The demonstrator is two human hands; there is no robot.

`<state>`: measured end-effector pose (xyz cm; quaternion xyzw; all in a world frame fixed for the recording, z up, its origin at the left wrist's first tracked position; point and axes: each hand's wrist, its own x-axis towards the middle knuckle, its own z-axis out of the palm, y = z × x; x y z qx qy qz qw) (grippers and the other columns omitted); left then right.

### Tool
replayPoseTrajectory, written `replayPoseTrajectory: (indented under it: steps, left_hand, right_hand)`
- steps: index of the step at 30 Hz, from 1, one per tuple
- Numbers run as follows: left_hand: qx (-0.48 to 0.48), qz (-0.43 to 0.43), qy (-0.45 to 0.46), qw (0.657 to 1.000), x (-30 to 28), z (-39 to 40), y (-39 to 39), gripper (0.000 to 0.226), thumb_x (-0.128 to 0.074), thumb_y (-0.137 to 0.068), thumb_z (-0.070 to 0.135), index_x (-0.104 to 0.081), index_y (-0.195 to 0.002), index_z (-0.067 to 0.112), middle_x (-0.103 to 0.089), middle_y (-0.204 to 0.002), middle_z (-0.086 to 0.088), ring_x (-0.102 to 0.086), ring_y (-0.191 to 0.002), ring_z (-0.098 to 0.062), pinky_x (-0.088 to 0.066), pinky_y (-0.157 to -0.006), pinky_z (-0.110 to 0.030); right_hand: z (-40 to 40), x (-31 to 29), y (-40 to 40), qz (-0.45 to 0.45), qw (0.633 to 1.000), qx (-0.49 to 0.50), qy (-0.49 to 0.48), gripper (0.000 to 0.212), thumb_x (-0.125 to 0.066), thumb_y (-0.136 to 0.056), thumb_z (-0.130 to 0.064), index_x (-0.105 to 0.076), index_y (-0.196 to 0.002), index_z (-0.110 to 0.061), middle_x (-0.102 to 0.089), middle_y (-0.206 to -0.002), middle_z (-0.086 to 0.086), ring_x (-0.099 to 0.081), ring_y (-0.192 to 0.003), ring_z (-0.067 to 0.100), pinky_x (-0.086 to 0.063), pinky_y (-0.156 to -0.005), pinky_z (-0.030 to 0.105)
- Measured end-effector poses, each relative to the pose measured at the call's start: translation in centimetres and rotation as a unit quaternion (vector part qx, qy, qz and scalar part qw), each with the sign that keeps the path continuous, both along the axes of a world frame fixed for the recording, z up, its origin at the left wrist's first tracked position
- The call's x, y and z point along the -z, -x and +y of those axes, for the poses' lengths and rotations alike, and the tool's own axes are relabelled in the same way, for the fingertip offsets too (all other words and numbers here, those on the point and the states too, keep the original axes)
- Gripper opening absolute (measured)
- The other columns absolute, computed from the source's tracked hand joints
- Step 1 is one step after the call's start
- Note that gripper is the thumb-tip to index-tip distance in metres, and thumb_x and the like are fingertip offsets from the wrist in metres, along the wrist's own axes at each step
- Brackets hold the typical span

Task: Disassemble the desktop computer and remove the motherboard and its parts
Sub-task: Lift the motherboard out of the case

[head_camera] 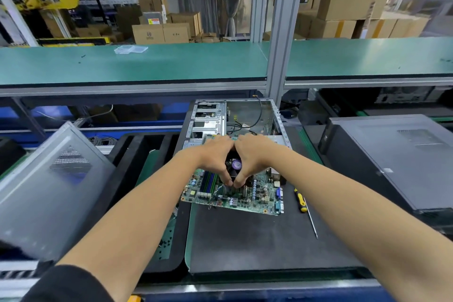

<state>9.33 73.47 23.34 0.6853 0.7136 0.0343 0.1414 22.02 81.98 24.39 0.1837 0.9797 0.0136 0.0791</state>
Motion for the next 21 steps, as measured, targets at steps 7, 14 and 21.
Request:
replayPoseTrajectory:
  steps: [7,14,21]
  left_hand:
    - [0.005,-0.063,0.049,0.997,-1.4,-1.3,-1.9,0.071,-0.094,-0.046,0.032,-0.057,-0.105,0.014,-0.06,-0.101,-0.004,-0.058,-0.092,-0.022,-0.052,-0.083,-0.04]
    - [0.062,-0.014,0.081,0.995,-1.2,-2.6,-3.8,0.09,-0.093,-0.05,0.037,-0.047,-0.123,0.013,-0.044,-0.114,0.002,-0.042,-0.105,-0.015,-0.037,-0.091,-0.024]
    - [0.097,0.029,0.099,0.99,0.5,-2.9,-3.1,0.092,-0.091,-0.049,0.046,-0.042,-0.122,0.019,-0.038,-0.112,0.006,-0.035,-0.101,-0.012,-0.038,-0.099,-0.036]
  right_hand:
    - [-1.5,-1.1,-1.0,-0.082,0.994,0.01,0.064,0.066,-0.077,-0.05,-0.074,-0.065,-0.089,-0.023,-0.065,-0.083,-0.007,-0.061,-0.077,0.017,-0.051,-0.067,0.03]
    - [0.9,-3.0,-1.3,-0.14,0.954,0.086,0.25,0.037,-0.073,-0.082,-0.048,-0.067,-0.094,-0.014,-0.065,-0.091,0.0,-0.062,-0.079,0.017,-0.053,-0.069,0.029]
    - [3.1,-0.2,-1.9,-0.056,0.927,0.15,0.339,0.067,-0.073,-0.086,-0.034,-0.045,-0.141,-0.009,-0.045,-0.142,0.008,-0.044,-0.13,0.029,-0.043,-0.104,0.043]
